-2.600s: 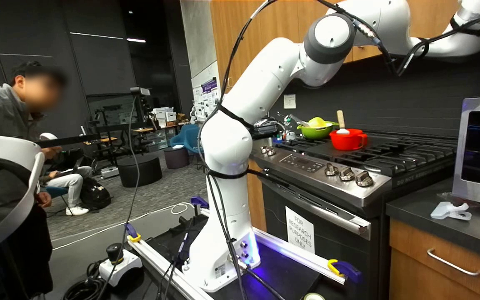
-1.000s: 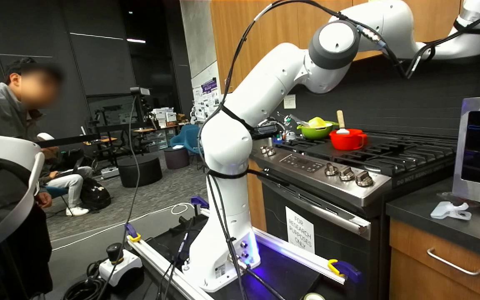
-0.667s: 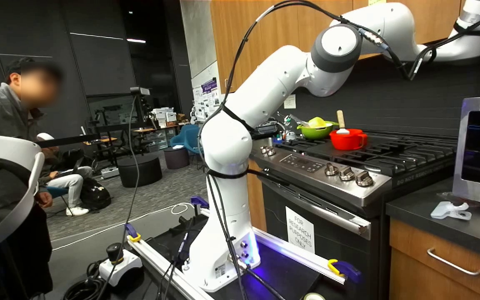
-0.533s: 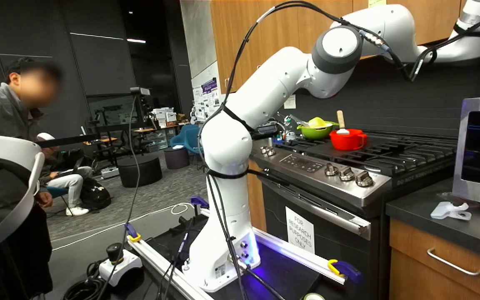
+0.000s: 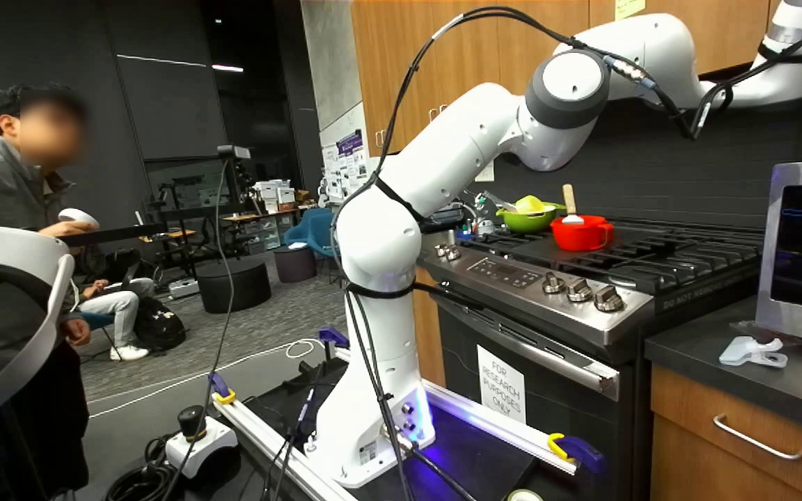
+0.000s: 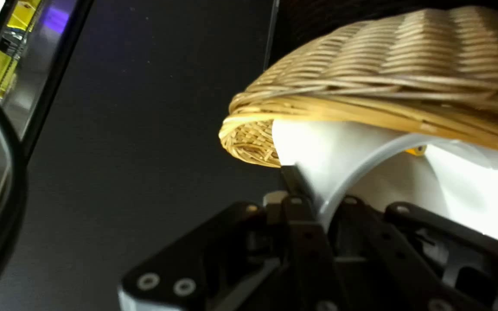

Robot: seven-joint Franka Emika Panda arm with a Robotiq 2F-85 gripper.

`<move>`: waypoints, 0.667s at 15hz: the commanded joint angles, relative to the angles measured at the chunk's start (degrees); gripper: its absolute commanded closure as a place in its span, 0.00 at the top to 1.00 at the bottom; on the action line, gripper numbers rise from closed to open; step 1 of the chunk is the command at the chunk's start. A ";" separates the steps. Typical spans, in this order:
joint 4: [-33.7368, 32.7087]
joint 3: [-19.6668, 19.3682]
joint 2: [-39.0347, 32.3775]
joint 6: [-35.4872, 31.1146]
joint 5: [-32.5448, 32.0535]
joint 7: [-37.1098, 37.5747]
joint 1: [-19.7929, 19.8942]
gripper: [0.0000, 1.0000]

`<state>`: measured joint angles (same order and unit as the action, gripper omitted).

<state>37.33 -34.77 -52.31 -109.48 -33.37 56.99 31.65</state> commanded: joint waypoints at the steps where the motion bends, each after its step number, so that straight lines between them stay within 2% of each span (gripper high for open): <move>1: -4.50 -1.15 -1.16 2.67 0.41 4.98 1.18 0.02; 5: -5.25 -0.81 -0.35 4.26 0.81 9.61 2.18 0.02; 10: -6.00 0.16 -0.21 3.78 3.53 13.85 5.57 0.02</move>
<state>33.59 -34.79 -52.36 -105.72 -31.49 68.91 34.86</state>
